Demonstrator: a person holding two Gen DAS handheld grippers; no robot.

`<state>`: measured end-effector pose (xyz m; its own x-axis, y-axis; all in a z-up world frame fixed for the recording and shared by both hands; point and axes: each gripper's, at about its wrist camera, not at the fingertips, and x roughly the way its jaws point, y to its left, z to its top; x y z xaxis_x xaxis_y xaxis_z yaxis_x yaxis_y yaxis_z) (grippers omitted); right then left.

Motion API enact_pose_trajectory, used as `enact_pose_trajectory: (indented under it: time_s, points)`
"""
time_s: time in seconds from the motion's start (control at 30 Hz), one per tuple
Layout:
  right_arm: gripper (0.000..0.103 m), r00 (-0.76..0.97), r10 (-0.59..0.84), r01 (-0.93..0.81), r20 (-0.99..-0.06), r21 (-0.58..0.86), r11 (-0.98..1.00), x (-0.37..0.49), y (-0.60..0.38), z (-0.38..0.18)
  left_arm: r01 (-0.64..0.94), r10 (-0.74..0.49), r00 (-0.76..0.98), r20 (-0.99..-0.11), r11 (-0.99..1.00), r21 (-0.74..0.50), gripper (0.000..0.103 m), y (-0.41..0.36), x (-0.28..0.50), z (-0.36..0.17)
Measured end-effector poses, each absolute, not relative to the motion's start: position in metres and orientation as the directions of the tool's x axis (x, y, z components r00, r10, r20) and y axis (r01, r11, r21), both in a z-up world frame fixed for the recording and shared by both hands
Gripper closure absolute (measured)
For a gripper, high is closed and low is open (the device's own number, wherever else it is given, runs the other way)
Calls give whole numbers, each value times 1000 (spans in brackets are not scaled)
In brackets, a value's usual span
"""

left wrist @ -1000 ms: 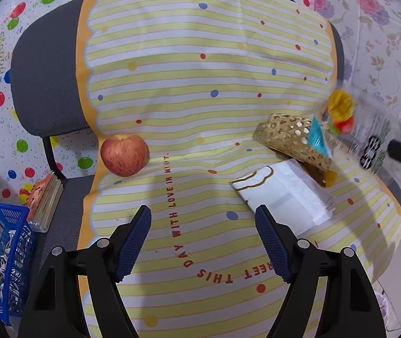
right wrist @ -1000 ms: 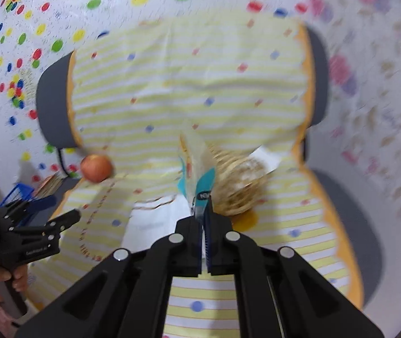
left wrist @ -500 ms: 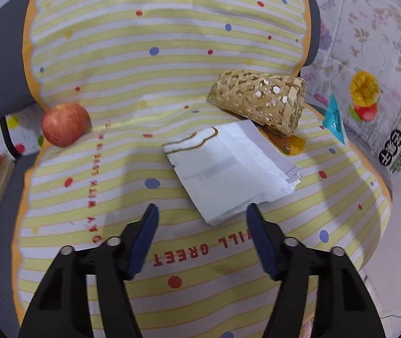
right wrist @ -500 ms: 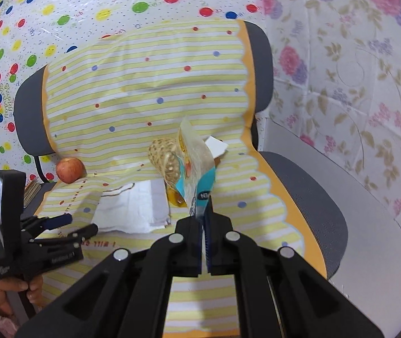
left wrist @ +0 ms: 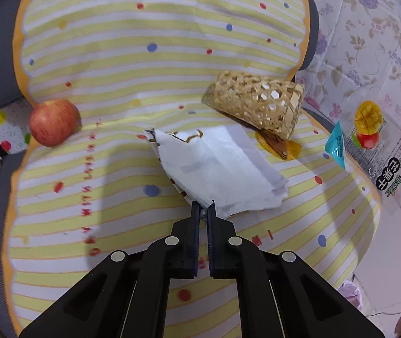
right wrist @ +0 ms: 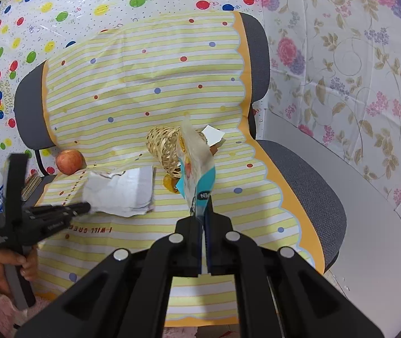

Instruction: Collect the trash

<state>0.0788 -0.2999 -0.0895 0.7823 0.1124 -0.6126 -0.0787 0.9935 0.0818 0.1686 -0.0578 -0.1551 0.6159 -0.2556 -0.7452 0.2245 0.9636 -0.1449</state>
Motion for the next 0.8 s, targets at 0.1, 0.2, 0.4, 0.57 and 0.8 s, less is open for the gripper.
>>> enact_pose_trajectory:
  time_s: [0.1,0.2,0.4,0.57,0.8]
  points:
    - [101,784,118,-89,-610,77,993,76,-296,-88,236,-209,635,-744,969,-71,98,-41,157,-142]
    - [101,785,128,-101,-606,79,992,75,-293,-85,247,-145,635,-759,969,22,98,-22,147,-134]
    - [101,778,141,-122,-613,72,990,74,-282,-86,280,-89,667,-740,950,139,94,0,134,-121]
    - [101,770,151,-134,-619,74,988,73,-274,-86,399,-253,668,-700,915,50,89,-23,141,-110]
    - [101,773,136,-120,-620,67,990,67,-281,-82,452,-331,616,-715,892,-24,44,-60,155,-129]
